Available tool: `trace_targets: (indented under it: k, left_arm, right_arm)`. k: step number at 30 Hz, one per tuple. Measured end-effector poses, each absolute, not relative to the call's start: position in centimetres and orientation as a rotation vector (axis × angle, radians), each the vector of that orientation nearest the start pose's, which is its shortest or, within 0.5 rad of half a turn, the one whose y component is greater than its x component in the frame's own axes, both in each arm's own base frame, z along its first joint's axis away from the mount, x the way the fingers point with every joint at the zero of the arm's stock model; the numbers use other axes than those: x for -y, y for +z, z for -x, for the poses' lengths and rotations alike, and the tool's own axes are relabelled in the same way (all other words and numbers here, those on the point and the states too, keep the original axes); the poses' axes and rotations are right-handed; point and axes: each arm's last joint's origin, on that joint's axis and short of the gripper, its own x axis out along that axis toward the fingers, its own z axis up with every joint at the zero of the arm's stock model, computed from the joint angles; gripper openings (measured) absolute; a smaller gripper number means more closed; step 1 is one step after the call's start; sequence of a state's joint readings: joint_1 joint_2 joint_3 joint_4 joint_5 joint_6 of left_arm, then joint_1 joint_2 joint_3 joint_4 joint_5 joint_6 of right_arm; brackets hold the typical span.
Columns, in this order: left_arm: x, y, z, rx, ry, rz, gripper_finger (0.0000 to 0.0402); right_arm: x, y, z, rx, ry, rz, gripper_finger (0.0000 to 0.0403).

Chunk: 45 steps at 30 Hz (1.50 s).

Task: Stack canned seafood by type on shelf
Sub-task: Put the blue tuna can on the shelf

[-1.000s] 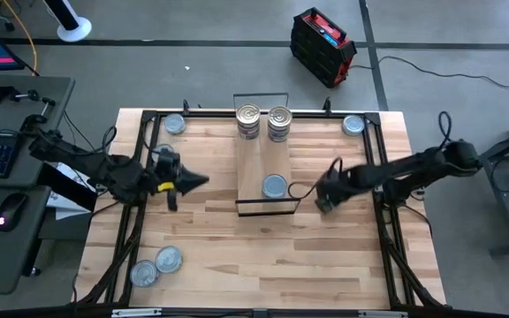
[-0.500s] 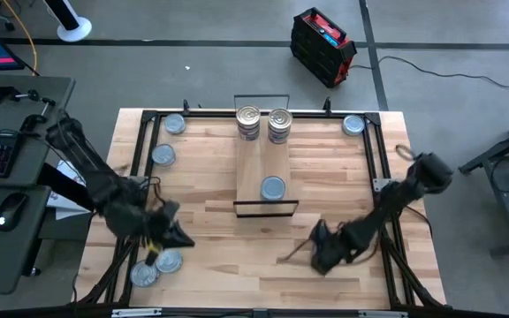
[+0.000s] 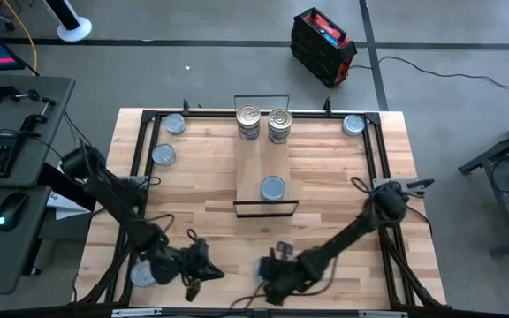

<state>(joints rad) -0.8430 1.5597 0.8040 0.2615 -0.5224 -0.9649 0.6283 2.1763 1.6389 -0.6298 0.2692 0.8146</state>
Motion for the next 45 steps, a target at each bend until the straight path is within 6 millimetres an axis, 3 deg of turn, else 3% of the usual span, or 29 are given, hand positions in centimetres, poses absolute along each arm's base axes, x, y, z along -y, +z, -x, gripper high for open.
trace_targets:
  k: [5,8,11,14,20,25,31,36,45]
  left_arm:
    - [23.0,18.6,-24.0,-0.497,-0.073,0.561,0.0000]
    - [23.2,19.0,-25.1,-0.492,-0.104,0.425,0.0000]
    - [23.6,19.1,-26.5,-0.528,-0.134,0.245,0.0000]
    - [23.8,18.1,-27.8,-0.602,-0.131,0.094,0.0000]
    - [23.0,15.5,-29.8,-0.702,-0.077,-0.034,0.0000]
    - [21.7,13.6,-30.0,-0.802,-0.018,-0.098,0.0000]
    - [21.5,13.4,-30.0,-0.818,-0.003,-0.105,0.0000]
    - [21.5,13.3,-29.9,-0.833,0.001,-0.093,0.0000]
    - [21.5,13.0,-29.3,-0.884,0.020,-0.114,0.0000]
  right_arm:
    - [-24.9,18.1,-39.7,-1.028,-0.063,-0.117,0.0000]
    - [-24.9,20.6,-39.4,-1.039,-0.053,-0.073,0.0000]
    - [-25.1,21.6,-38.4,-1.087,-0.057,-0.034,0.0000]
    - [-25.8,21.0,-37.4,-1.147,-0.043,-0.045,0.0000]
    - [-26.5,17.1,-36.3,-1.160,-0.056,-0.173,0.0000]
    - [-26.0,15.5,-36.7,-1.075,-0.100,-0.240,0.0000]
    - [-24.9,14.7,-37.0,-1.074,-0.131,-0.244,0.0000]
    - [-24.3,15.2,-37.7,-1.067,-0.140,-0.249,0.0000]
    - [-24.7,19.3,-39.4,-0.961,-0.115,-0.174,0.0000]
